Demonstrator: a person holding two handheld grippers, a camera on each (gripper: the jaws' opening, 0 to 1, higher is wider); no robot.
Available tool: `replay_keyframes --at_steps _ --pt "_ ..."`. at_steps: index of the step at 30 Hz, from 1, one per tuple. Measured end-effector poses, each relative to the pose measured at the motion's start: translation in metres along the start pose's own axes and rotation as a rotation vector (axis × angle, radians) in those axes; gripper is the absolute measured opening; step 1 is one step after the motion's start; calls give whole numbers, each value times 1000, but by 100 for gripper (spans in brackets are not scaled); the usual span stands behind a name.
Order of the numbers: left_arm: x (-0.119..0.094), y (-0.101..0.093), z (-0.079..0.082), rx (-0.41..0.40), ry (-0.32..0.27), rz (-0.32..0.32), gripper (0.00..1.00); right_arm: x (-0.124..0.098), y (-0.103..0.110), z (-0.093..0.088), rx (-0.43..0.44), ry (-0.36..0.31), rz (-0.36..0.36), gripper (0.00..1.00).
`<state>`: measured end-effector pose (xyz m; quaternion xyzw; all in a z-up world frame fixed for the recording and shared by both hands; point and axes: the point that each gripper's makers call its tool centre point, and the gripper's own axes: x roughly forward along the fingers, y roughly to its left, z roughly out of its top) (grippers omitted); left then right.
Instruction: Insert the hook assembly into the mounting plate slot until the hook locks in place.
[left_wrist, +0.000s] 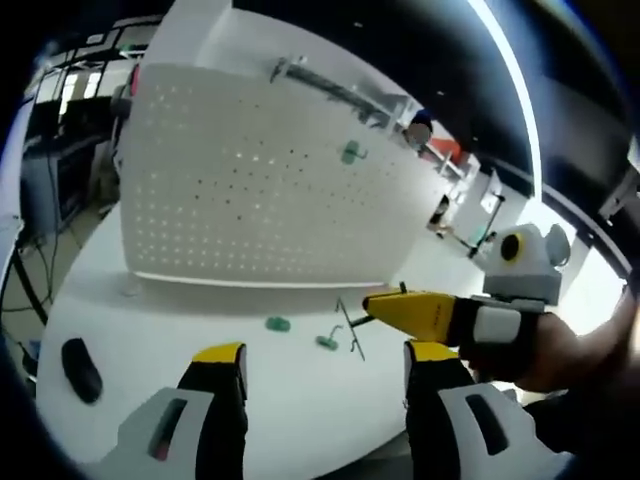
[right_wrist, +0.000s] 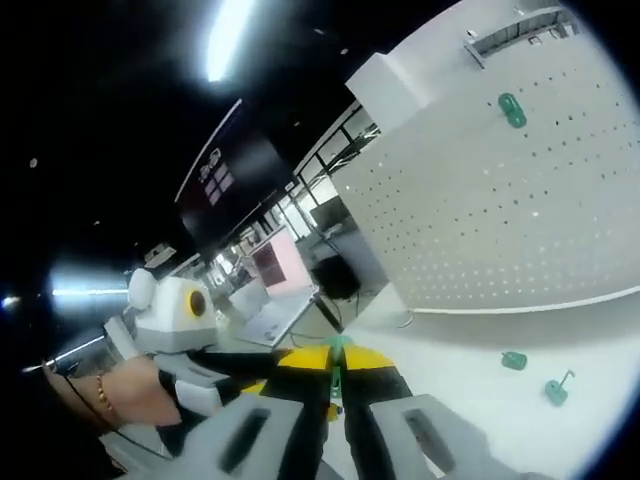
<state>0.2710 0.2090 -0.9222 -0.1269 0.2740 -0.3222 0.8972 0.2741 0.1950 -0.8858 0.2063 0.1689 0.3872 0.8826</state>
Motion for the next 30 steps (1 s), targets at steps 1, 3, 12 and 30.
replay_keyframes --at_steps 1,3,12,30 --pt "0 0 0 -12 -1 -1 61 0 1 0 -2 0 0 0" --pt "0 -1 0 -32 -9 -10 59 0 2 2 -8 -7 3 0" --pt "-3 -8 9 -122 -74 -75 31 -1 8 5 -47 -26 23 0" --pt "-2 -28 11 -177 -93 -158 7 -6 18 11 -114 -66 39 0"
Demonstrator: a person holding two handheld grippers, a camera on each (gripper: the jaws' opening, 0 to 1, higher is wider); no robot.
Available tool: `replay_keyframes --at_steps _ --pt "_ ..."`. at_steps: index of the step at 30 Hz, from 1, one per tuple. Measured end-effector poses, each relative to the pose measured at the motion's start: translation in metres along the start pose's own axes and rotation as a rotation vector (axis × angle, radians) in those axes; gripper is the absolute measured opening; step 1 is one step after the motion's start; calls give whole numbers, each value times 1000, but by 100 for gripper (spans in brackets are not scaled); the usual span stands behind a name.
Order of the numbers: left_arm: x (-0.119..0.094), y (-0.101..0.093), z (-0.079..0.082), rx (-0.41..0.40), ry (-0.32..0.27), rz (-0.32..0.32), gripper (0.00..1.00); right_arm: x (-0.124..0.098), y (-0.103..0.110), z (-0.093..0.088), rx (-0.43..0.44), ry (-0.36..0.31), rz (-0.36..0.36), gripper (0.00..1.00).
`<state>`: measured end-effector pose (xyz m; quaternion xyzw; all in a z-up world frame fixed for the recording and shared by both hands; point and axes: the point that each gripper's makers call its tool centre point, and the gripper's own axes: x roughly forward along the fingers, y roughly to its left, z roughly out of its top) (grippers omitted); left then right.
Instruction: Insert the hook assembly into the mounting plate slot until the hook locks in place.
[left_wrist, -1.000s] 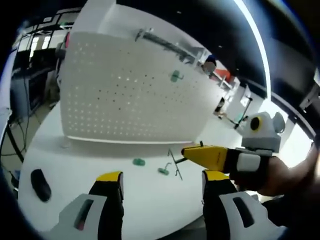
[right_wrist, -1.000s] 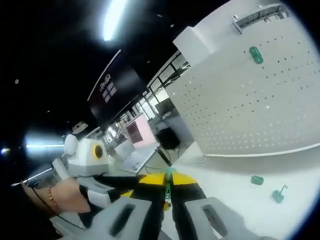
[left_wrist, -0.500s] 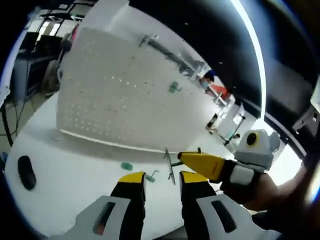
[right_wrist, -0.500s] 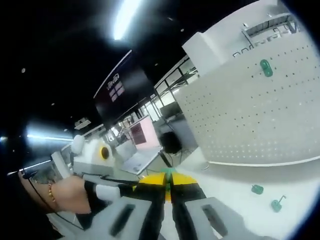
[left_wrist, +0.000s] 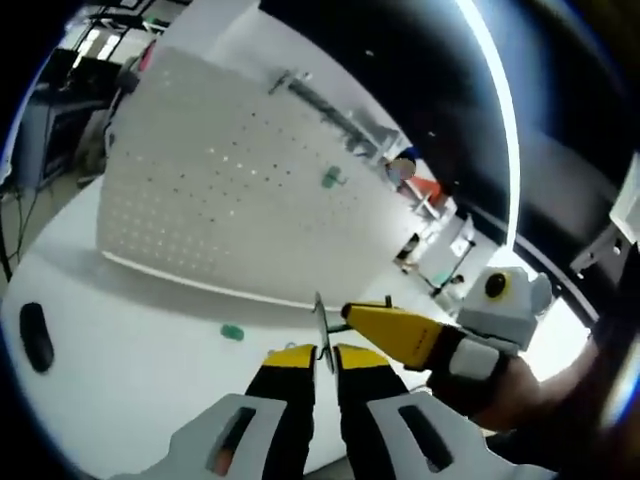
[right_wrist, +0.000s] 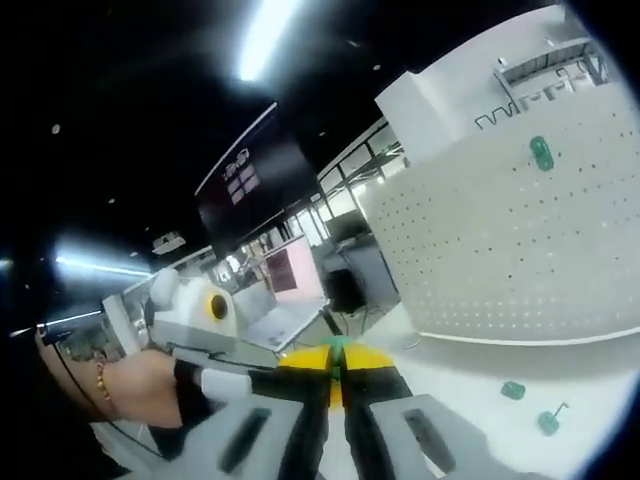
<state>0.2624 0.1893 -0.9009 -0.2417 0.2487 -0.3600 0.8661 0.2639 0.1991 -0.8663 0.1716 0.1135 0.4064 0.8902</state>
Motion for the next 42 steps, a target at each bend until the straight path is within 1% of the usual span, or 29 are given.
replay_keyframes --at_steps 3,9,12,14,16,19,21,23,25,29,30,31,32,34,35,36,37,38,39,41,42 --pt "0 0 -1 7 -1 3 6 0 1 1 -2 -4 0 0" --pt "0 0 -2 -10 -3 -2 6 0 3 1 -22 -7 2 0" --pt "-1 0 -3 -2 3 5 5 0 3 -1 -23 -1 0 0" --pt "0 -1 -1 16 0 13 4 -1 2 0 -32 -4 -8 0" --pt "0 -2 1 23 0 15 3 -2 3 3 -62 -19 -11 0" --pt "0 -1 1 21 14 9 2 -3 4 2 -63 -12 -6 1" --pt "0 -1 2 26 8 12 2 -3 6 2 -51 -11 -2 2" --pt "-1 0 1 55 13 26 1 -3 4 2 -38 -7 -3 4" --pt "-1 2 1 73 15 46 1 -3 2 5 -2 -15 -7 9" --pt "-4 9 2 98 12 84 1 -6 1 3 23 -10 0 11" --pt "-5 10 3 108 8 91 1 -8 1 1 41 -2 -1 12" --pt "-7 13 5 128 0 107 1 -9 2 1 48 -5 2 13" --pt "-7 14 5 139 2 115 1 -10 2 0 53 -1 3 13" --pt "-9 17 7 188 2 140 1 -12 4 -2 49 14 6 13" --pt "-8 18 5 204 20 141 1 -12 5 -4 51 27 9 13" --pt "-7 19 3 204 34 144 1 -12 5 -4 53 27 11 13" --pt "-7 21 3 218 33 155 1 -11 6 -5 61 33 14 13" --pt "-6 19 5 243 28 151 1 -11 6 -5 63 34 14 12" --pt "-6 18 5 249 27 150 1 -10 5 -5 64 33 14 12" --pt "-5 15 7 298 22 151 1 -9 4 -5 73 33 11 11" --pt "-5 13 9 350 21 156 1 -8 3 -5 80 35 11 11"
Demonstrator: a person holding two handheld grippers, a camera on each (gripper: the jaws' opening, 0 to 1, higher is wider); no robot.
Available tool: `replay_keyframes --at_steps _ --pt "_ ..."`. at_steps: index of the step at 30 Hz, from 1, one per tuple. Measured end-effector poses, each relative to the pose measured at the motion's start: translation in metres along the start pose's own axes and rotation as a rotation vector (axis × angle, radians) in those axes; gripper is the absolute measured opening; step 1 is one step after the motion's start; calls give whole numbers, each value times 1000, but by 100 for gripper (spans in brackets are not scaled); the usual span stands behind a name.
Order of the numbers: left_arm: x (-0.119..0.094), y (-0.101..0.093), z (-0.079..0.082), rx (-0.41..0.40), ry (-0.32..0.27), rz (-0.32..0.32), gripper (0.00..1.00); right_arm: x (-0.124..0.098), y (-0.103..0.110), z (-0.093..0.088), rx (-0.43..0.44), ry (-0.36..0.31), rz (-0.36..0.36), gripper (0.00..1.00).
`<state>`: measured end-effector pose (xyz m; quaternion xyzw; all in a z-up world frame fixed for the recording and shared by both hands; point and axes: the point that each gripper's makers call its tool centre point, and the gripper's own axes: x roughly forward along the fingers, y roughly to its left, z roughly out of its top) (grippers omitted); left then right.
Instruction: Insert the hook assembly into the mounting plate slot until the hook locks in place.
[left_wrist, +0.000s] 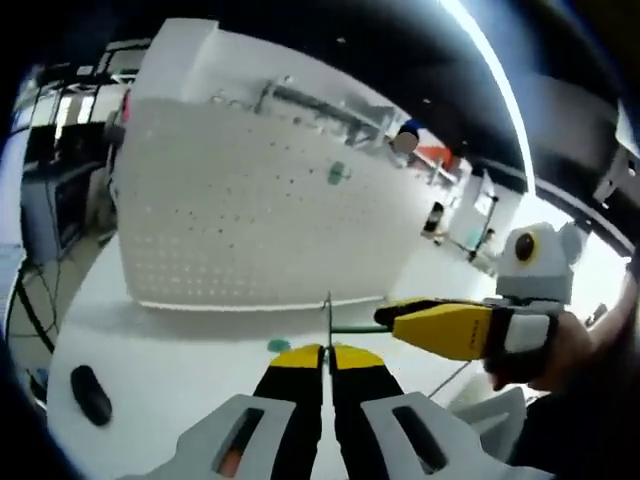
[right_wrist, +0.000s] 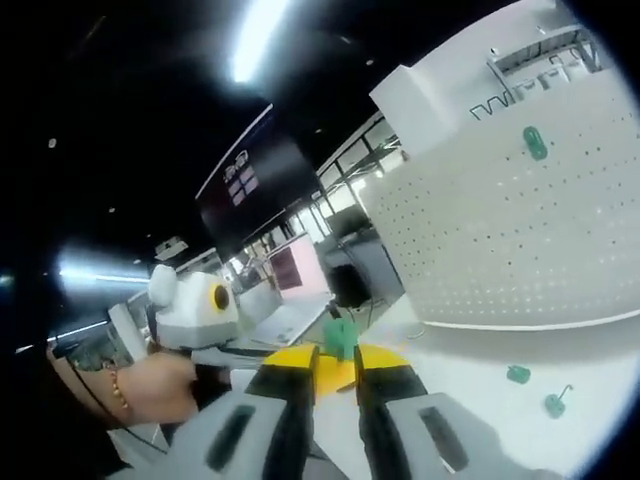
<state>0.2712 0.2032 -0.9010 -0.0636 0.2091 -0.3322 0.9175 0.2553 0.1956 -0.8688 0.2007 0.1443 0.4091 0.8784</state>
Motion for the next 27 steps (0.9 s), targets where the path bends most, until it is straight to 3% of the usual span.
replay_keyframes --at_steps 3,6,19,27 --pt "0 -3 3 94 -12 17 1 3 -1 -2 11 19 8 11" --pt "0 -9 6 124 -30 9 1 5 0 0 30 14 12 10" --pt "-6 -8 22 156 -98 34 1 11 7 11 18 -7 30 2" --pt "-5 -8 24 166 -99 30 1 10 8 15 -27 -26 17 1"
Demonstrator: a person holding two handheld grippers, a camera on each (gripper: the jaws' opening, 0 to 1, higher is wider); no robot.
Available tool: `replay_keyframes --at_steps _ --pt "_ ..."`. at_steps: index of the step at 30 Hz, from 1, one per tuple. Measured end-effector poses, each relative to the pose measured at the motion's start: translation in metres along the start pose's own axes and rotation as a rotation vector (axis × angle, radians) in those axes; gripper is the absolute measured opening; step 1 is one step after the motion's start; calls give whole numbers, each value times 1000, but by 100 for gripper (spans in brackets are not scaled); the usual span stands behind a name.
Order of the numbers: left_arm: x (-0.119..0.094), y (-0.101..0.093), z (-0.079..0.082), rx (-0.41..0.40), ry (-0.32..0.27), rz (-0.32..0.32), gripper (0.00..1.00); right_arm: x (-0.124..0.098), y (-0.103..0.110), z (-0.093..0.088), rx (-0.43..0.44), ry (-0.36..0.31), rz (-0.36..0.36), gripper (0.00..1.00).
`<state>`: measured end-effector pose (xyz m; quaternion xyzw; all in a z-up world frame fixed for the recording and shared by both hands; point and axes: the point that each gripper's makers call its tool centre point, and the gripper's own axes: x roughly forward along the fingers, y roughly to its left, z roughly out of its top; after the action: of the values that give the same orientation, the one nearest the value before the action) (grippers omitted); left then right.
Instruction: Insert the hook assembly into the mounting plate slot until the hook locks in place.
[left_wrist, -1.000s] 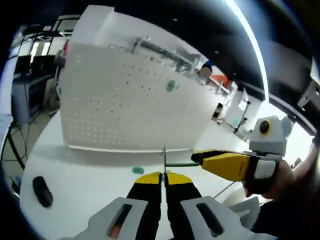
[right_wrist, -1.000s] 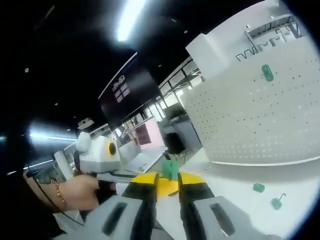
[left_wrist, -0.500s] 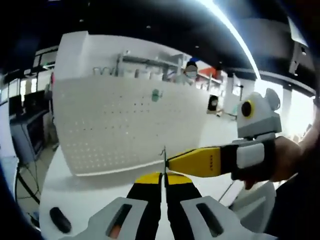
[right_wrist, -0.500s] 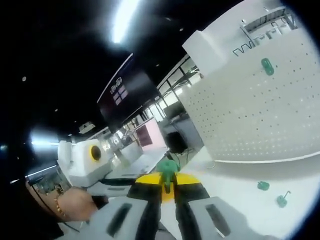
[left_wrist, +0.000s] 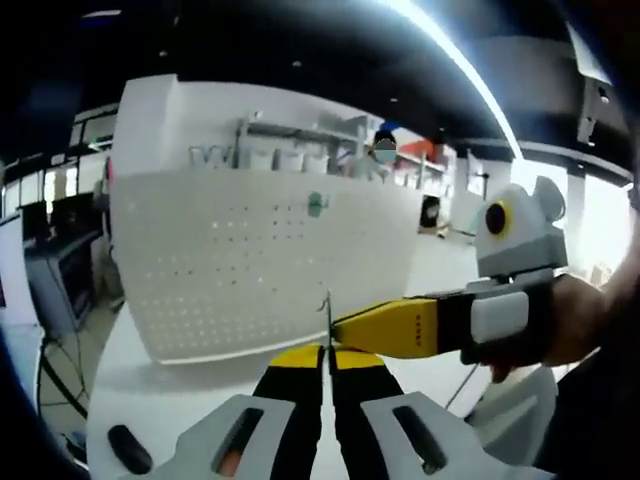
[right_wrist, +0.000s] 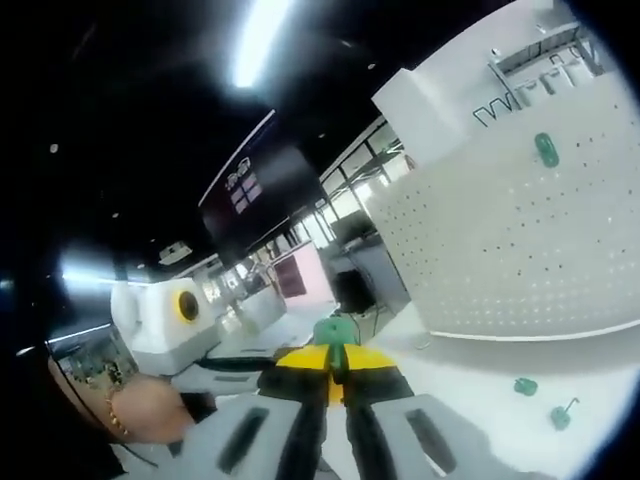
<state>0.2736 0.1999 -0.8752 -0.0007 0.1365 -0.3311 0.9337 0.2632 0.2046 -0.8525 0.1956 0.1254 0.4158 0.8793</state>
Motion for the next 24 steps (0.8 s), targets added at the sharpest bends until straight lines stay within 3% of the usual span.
replay_keyframes --at_steps 7,11,14,21,24 --pt "0 0 1 -8 -31 -8 3 -1 1 1 -22 -13 -2 0" --pt "1 -2 -2 3 -16 -30 6 -1 1 1 -32 -5 -1 0" --pt "1 -1 1 105 -25 -15 15 0 1 0 -51 1 3 0" --pt "0 -9 -8 64 -1 -50 39 1 -1 0 -78 26 18 0" --pt "-4 -8 -9 36 -11 -57 45 1 -2 1 -95 33 23 0"
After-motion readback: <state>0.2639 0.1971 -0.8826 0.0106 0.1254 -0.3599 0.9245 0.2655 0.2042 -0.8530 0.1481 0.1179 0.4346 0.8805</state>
